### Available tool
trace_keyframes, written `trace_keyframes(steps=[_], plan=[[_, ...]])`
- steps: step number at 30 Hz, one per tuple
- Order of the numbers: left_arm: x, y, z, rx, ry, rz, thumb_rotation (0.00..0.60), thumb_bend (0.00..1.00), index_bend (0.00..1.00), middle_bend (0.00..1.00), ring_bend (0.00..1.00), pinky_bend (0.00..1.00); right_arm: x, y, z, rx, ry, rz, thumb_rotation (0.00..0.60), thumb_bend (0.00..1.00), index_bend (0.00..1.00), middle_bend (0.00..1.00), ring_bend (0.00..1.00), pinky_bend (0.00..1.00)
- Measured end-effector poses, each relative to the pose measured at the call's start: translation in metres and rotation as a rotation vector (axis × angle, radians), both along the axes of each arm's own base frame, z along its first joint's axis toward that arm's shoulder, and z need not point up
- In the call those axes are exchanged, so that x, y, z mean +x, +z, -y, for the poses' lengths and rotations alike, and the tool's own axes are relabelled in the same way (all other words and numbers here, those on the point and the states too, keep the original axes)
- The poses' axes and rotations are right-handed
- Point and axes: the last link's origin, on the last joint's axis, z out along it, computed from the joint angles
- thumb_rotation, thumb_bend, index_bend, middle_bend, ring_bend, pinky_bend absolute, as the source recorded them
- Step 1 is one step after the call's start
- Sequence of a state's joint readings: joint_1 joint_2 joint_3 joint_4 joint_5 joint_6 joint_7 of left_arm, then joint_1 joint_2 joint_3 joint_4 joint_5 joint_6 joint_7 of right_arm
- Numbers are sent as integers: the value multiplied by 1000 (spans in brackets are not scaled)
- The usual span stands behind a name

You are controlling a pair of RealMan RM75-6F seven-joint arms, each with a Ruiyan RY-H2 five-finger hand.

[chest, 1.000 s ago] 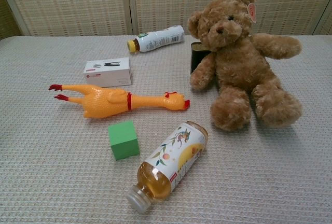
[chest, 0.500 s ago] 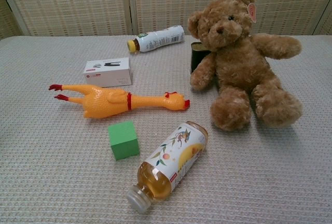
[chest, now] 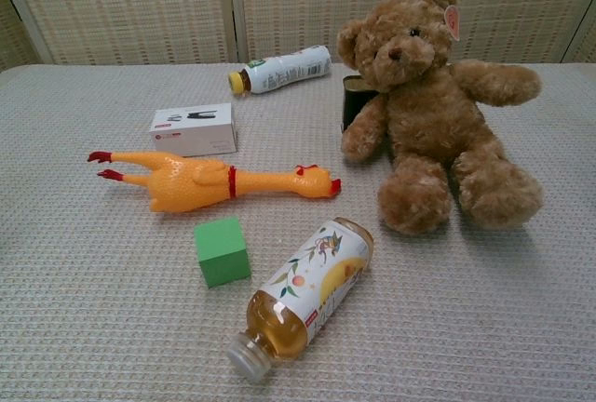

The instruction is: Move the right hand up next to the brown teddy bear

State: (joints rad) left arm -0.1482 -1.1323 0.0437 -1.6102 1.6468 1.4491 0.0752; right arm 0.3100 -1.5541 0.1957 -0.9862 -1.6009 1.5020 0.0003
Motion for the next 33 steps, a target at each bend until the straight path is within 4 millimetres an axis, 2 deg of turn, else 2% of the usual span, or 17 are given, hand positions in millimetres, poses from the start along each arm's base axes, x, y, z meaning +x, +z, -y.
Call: trace_keyframes(steps=[4, 10, 19, 33], plan=[[1, -1, 0, -1, -1, 2, 600, 444, 268, 232, 223, 425, 15, -15, 31, -9, 38, -17, 600, 150, 279, 78, 0, 361], [-1, -2, -1, -7, 10, 0, 600, 444, 269, 232, 223, 425, 31, -33, 50, -5, 88, -23, 600, 151, 295, 78, 0, 375], [-1, 1, -1, -2, 5, 12, 600, 443, 270, 232, 222, 425, 43, -59, 68, 14, 79, -62, 600, 150, 296, 78, 0, 388], [0, 1, 0, -5, 1, 18, 600, 444, 270, 232, 222, 425, 51, -73, 86, -34, 75, -114, 600, 150, 395, 107, 20, 469]])
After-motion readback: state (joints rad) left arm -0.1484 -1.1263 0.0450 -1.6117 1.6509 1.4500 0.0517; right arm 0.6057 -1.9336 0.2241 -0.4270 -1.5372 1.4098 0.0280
